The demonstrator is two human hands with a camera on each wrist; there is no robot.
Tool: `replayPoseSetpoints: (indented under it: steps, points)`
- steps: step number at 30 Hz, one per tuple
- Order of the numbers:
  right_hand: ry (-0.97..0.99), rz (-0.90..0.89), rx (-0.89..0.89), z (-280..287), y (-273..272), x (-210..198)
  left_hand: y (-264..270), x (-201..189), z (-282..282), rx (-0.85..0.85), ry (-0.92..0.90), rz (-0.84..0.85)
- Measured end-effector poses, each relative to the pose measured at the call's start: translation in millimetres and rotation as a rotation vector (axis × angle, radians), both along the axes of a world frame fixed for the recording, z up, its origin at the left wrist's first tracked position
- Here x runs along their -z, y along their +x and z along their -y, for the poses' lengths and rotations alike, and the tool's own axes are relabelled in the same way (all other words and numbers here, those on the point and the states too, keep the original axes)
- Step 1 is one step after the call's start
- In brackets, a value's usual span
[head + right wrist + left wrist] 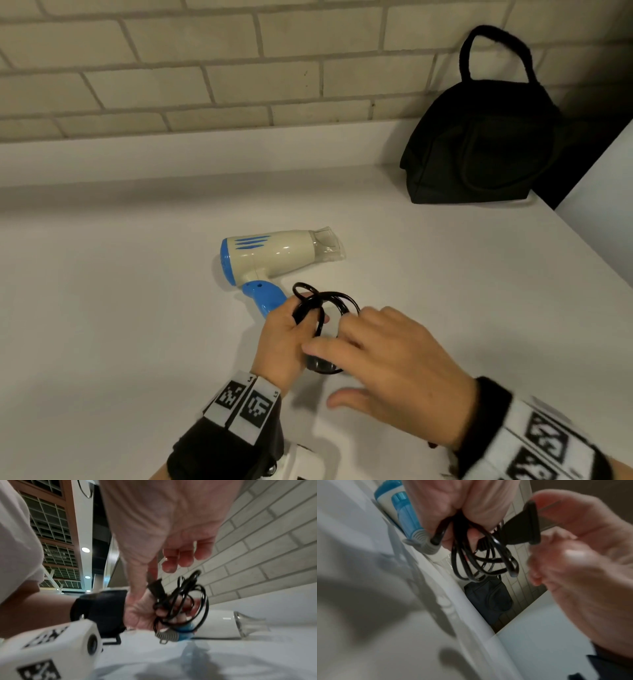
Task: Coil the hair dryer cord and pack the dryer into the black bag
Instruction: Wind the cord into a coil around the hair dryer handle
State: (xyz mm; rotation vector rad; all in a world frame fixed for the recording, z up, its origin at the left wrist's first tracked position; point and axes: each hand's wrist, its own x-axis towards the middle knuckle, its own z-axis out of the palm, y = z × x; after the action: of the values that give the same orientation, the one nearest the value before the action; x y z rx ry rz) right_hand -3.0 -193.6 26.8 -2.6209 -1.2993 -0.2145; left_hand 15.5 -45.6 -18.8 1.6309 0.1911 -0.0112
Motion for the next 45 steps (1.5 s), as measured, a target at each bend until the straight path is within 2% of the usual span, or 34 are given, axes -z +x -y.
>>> replayPoseSetpoints:
  steps: [3, 7, 10, 14, 17, 20, 24, 27, 30, 37, 41, 45]
  points:
    - [0.101, -0.026, 0.067, -8, 2, 9, -1, -4, 4, 0.034, -0.054, 0.021]
    - [0.433, -0.357, 0.196, -1, 10, 9, -4, -11, 4, 0.073, -0.059, 0.09]
    - [0.541, -0.532, 0.251, 6, 16, 11, -7, -14, 9, 0.141, 0.004, 0.194]
    - [0.59, -0.569, 0.173, 7, 15, 9, -6, -9, 11, 0.161, 0.188, 0.303]
    - [0.621, -0.585, 0.137, 8, 12, 4, -5, -7, 10, 0.15, 0.271, 0.325]
    - [0.622, -0.583, 0.1, 8, 8, -1, -3, -6, 7, 0.124, 0.269, 0.279]
    - [0.575, -0.476, 0.108, 9, 3, -11, -4, -7, 5, 0.076, 0.197, 0.225]
    - [0.684, -0.439, 0.097, 16, 6, -21, -4, -3, 3, -0.01, 0.147, 0.173]
    - [0.872, -0.553, 0.081, 22, 12, -31, -5, -1, 3, -0.001, 0.127, 0.125]
    - [1.161, -0.708, 0.078, 25, 27, -53, -13, -11, 5, 0.207, 0.11, 0.102]
    - [1.309, -0.795, 0.226, 20, 64, -66, -20, -22, 7, 0.318, 0.039, 0.161]
    - [1.387, -1.103, 0.42, 11, 96, -38, -19, -30, 4, 0.314, 0.153, 0.282]
